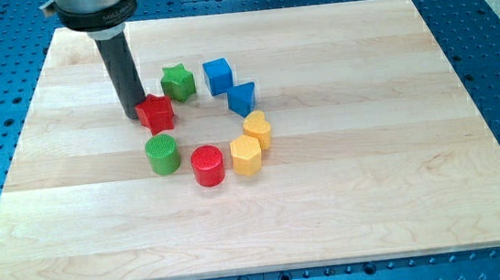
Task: Push the green star left to the blue cube
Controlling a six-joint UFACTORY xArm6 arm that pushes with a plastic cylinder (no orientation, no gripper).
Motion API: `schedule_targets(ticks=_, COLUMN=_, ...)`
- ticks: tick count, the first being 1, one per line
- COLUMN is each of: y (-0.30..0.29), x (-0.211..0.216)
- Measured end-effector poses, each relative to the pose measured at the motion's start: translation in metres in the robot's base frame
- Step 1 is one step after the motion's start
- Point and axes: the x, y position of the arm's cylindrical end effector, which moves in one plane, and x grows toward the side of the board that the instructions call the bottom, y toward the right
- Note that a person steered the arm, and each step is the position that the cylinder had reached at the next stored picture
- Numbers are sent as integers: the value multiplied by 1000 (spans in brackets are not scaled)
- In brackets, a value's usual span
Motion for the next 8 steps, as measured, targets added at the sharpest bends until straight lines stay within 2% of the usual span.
schedule_targets(ticks=2, y=-40, x=-1)
schedule_targets(ticks=3, y=-40, x=-38)
schedule_targets(ticks=4, y=-16, x=-74)
schedule_targets(ticks=7, y=72, x=-69)
schedule_targets(ticks=8, y=73, x=-69)
